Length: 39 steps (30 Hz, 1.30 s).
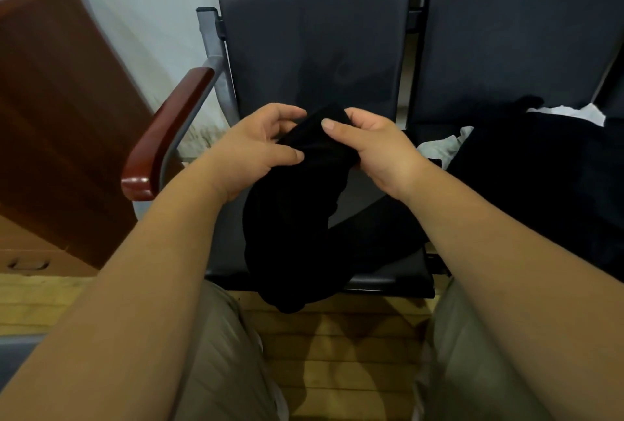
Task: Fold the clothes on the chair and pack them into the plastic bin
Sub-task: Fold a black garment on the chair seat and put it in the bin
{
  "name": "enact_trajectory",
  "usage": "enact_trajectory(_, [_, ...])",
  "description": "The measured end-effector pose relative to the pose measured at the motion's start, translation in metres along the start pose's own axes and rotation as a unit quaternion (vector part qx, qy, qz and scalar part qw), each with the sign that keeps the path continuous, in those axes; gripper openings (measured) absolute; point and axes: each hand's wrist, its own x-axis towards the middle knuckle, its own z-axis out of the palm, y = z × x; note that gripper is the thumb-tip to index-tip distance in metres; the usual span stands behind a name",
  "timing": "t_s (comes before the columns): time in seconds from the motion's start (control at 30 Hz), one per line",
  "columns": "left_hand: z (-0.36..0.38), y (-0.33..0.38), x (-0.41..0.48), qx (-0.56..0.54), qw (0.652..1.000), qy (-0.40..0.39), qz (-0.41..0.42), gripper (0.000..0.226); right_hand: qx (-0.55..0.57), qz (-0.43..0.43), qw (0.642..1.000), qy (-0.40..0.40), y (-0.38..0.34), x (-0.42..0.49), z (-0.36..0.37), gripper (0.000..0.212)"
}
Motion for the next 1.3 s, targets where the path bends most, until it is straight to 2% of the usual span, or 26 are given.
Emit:
enact_trajectory(0.13, [0.001,-0.004,0.004,0.062,0.996,-0.051,-0.024,0.051,0.057,-0.014,0.997,0.040,-0.005,-0.002,-0.009,0.016])
enact_trajectory(0.2, [-0.001,-0.008,0.005,0.150,0.982,-0.097,-0.056,0.044,0.096,-0.019,0.992,0.083,-0.008,-0.002,-0.018,0.013])
enact_trajectory(0.3, [-0.009,-0.024,0.009,0.302,0.933,-0.146,-0.128,0.033,0.157,-0.021,0.973,0.170,-0.012,-0.001,-0.037,0.021])
enact_trajectory(0.4, [-0.015,-0.032,0.010,0.399,0.881,-0.166,-0.196,0.016,0.187,-0.023,0.947,0.261,-0.015,-0.001,-0.061,0.018])
enact_trajectory(0.43, [-0.017,-0.034,0.011,0.409,0.875,-0.159,-0.204,0.011,0.191,-0.022,0.938,0.287,-0.015,-0.001,-0.069,0.017])
enact_trajectory(0.47, [-0.018,-0.035,0.012,0.400,0.883,-0.141,-0.204,0.009,0.189,-0.020,0.933,0.306,-0.015,-0.002,-0.076,0.017])
enact_trajectory(0.53, [-0.018,-0.037,0.016,0.327,0.924,-0.080,-0.182,0.009,0.148,-0.010,0.936,0.320,-0.013,-0.003,-0.088,0.021])
enact_trajectory(0.6, [-0.010,-0.034,0.020,0.221,0.964,-0.019,-0.147,0.013,0.081,-0.005,0.950,0.302,-0.010,-0.006,-0.088,0.024])
enact_trajectory(0.7, [0.008,-0.020,0.023,0.080,0.991,0.012,-0.107,0.013,-0.005,-0.006,0.970,0.242,-0.005,-0.010,-0.072,0.015])
enact_trajectory(0.8, [0.022,-0.013,0.027,-0.016,0.997,0.007,-0.071,0.022,-0.050,-0.004,0.990,0.133,0.006,-0.014,-0.052,0.017])
enact_trajectory(0.87, [0.033,-0.009,0.030,-0.027,0.999,0.018,-0.043,0.026,-0.068,0.018,0.996,0.054,0.010,-0.019,-0.041,0.022])
enact_trajectory(0.93, [0.041,-0.004,0.032,-0.038,0.999,0.029,-0.025,0.020,-0.065,0.038,0.997,0.007,0.012,-0.022,-0.033,0.029])
enact_trajectory(1.07, [0.046,-0.002,0.039,-0.055,0.998,0.021,-0.028,0.019,-0.092,0.031,0.995,0.022,0.014,-0.021,-0.028,0.032])
enact_trajectory(1.3, [0.045,0.001,0.037,-0.030,0.998,-0.037,-0.039,0.021,-0.112,0.041,0.991,0.053,0.011,-0.019,-0.040,0.015])
